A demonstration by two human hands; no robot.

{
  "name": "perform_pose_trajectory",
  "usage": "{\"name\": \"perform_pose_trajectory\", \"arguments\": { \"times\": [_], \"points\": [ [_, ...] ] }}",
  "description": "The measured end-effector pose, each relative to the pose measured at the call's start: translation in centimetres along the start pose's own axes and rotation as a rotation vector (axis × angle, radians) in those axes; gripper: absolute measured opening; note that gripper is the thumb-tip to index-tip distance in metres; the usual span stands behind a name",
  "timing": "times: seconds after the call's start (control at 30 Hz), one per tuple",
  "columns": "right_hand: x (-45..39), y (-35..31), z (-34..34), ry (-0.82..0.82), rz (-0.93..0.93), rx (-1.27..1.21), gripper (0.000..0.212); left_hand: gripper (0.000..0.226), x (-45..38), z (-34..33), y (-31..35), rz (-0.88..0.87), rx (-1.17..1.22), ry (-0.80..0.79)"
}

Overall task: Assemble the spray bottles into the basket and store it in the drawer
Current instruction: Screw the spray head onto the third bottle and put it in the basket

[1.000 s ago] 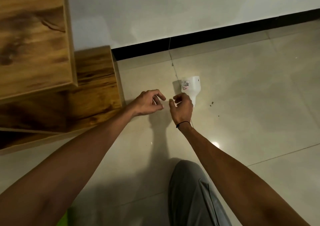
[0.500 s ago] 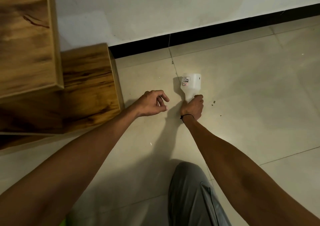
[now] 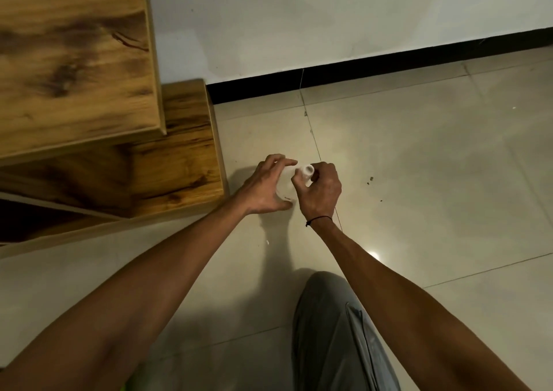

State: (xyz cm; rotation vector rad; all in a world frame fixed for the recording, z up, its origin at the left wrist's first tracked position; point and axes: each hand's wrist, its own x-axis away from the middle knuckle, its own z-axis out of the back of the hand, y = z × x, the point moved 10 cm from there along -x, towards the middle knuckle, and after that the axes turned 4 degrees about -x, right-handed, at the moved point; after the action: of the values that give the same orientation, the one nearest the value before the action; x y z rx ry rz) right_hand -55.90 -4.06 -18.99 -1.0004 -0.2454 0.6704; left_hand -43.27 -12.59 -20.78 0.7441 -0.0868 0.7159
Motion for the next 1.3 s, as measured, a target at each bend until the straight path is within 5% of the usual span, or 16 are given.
{"name": "perform_pose_trajectory", "arguments": {
  "times": [0.33,0.53,1.3],
  "points": [
    [4.1,-13.2,2.4,-0.032,0.301,-0.100,0.030,0.103,9.5,3.8,0.4,0.080,0.205,0.302],
    [9.2,-21.2,3.0,-0.076,0.467,-0.193,0.029,0.102,17.4,8.8,0.3,0.065,0.266,0.342],
    [20.3,-50.9,-0.3,-0.137,0.897,-0.432,0.036,0.110,38.6,31.7,-3.9,0.050,0.160,0.951]
  ]
}}
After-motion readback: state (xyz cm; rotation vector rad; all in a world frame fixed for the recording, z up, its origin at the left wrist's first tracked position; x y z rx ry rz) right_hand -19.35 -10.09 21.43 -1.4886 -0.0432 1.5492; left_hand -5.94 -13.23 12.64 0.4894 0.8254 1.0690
